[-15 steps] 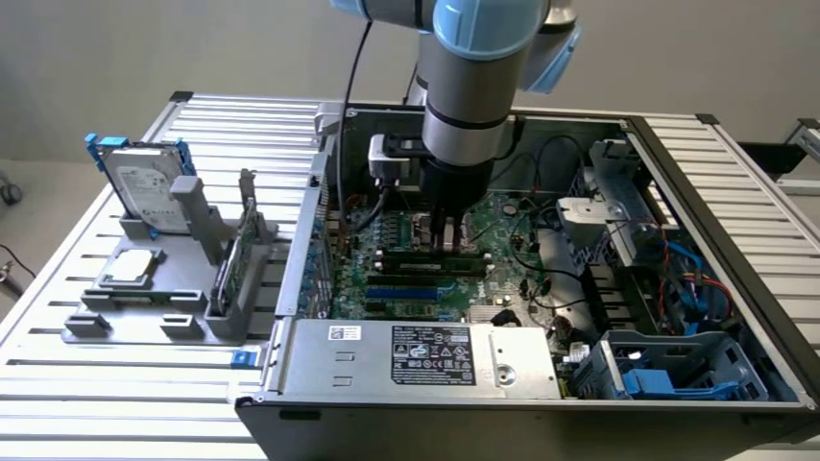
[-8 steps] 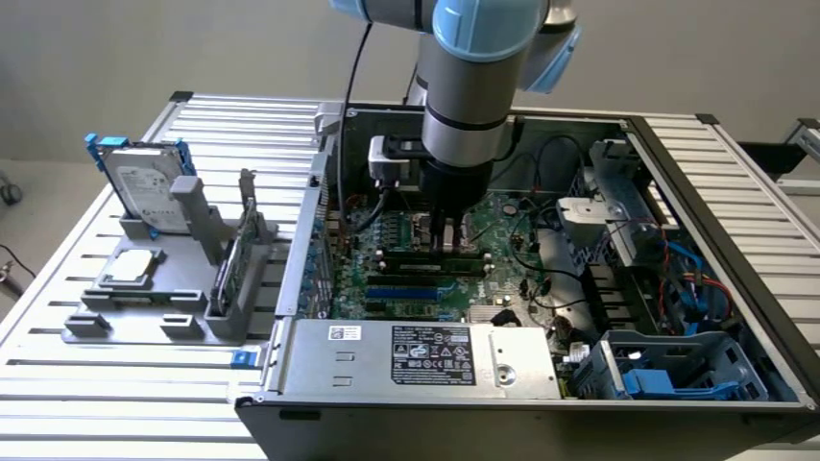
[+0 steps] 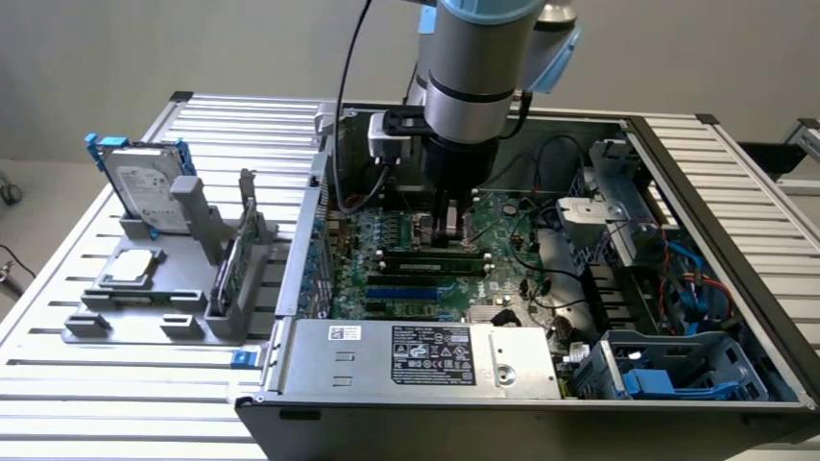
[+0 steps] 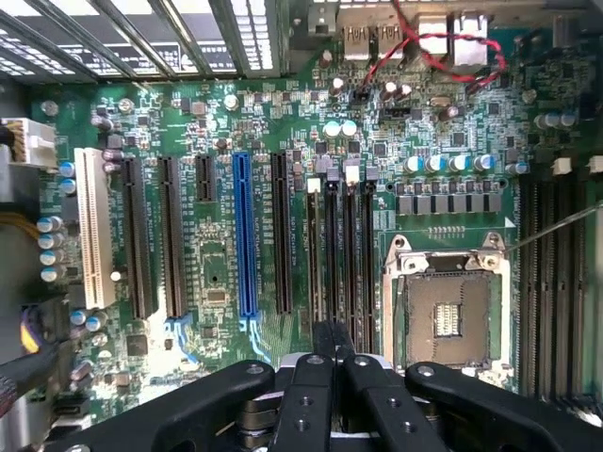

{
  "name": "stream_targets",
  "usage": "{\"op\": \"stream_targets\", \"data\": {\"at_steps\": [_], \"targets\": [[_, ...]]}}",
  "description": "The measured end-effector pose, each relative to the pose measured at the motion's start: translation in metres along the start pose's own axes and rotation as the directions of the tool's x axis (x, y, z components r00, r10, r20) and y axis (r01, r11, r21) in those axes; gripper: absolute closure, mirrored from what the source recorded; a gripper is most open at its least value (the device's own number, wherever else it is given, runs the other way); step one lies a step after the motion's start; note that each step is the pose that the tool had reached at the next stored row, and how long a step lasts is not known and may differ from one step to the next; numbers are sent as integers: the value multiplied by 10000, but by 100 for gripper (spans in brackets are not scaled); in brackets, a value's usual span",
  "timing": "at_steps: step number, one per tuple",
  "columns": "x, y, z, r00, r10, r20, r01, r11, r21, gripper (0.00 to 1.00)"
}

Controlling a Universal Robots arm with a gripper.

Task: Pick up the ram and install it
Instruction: 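Press down the ram until it locks into place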

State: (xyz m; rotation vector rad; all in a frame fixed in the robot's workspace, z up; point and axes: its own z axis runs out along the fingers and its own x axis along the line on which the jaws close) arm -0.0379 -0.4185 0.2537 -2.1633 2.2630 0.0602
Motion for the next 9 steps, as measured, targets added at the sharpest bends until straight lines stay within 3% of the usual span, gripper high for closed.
{"op": "stream_targets", "data": {"at_steps": [9], "targets": [[0,0,0,10000,0,8,0,10000,0,89]]}}
